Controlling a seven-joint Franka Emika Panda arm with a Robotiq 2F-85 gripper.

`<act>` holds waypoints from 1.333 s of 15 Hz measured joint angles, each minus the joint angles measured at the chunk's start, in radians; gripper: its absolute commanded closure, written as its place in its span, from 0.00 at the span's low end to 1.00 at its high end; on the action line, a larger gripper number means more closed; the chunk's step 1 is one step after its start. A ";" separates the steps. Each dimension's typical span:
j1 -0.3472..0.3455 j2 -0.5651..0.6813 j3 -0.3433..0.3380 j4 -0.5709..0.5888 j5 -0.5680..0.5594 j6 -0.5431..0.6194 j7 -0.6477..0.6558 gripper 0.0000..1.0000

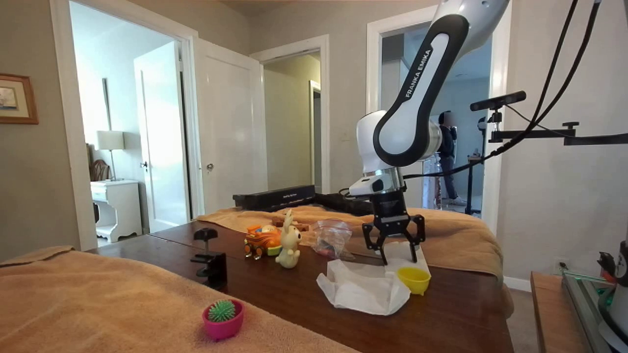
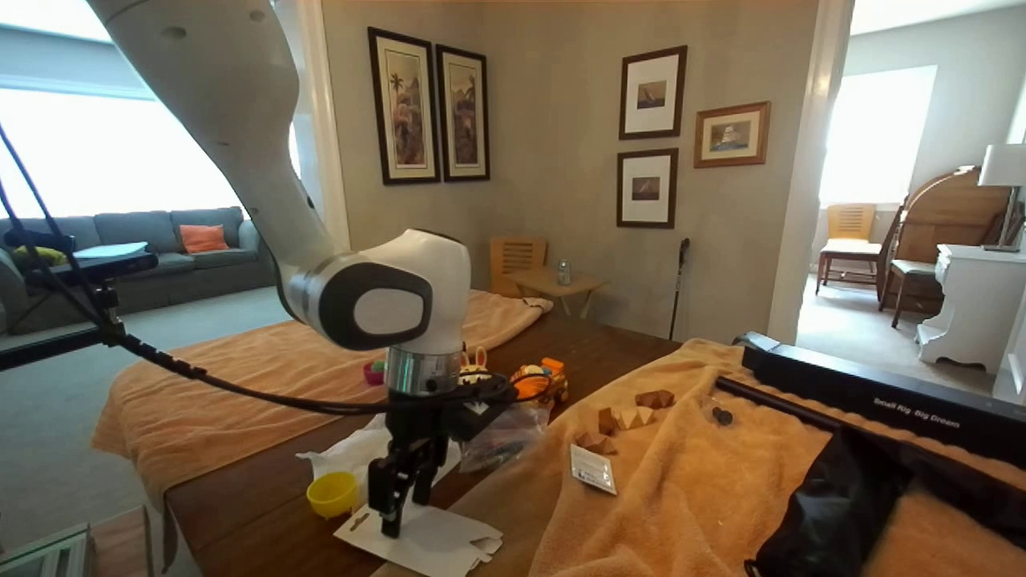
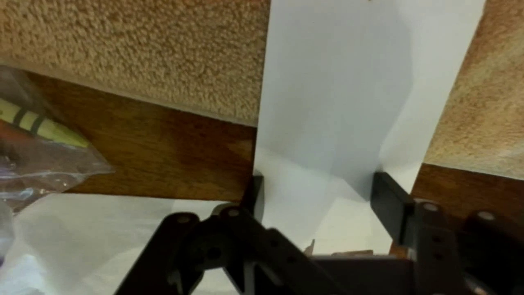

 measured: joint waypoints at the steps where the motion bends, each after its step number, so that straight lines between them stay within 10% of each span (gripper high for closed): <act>1: 0.001 -0.001 0.001 0.000 0.000 0.000 0.000 0.16; 5: 0.001 -0.002 0.003 -0.001 0.000 0.000 -0.002 0.01; 20: -0.009 -0.038 -0.024 -0.076 -0.001 -0.022 -0.143 0.00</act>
